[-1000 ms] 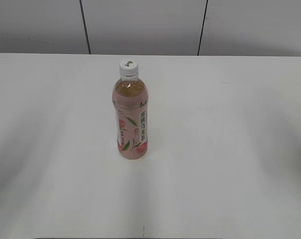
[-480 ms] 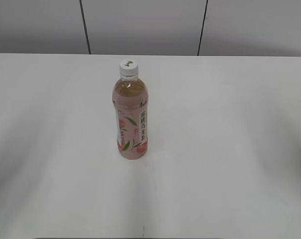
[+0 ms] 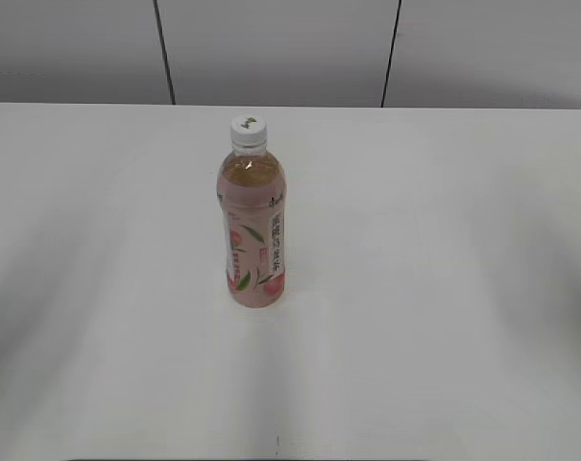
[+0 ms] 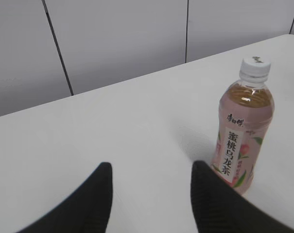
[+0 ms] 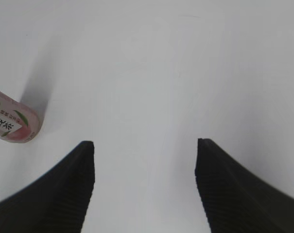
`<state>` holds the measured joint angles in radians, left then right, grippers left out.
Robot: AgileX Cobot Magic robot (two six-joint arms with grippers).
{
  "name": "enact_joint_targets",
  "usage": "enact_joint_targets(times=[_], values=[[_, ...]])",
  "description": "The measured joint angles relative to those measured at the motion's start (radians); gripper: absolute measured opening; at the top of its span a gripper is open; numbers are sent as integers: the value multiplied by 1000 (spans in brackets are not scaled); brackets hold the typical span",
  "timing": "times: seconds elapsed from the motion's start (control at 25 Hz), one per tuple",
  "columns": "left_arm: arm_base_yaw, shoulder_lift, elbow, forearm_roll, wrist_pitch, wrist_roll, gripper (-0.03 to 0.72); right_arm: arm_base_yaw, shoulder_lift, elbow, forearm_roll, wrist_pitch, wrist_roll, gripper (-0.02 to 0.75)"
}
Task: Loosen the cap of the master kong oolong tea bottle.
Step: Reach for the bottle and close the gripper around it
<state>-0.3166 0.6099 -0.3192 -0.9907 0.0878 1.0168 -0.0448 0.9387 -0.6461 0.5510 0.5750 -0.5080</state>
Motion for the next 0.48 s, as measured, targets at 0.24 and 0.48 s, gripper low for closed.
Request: enact_joint_targets(times=[0.24, 0.48], values=[[0, 0, 0, 23, -20, -37, 330, 0, 0, 0, 0, -1, 0, 494], [0, 0, 0, 47, -27, -57, 330, 0, 0, 0, 0, -1, 0, 494]])
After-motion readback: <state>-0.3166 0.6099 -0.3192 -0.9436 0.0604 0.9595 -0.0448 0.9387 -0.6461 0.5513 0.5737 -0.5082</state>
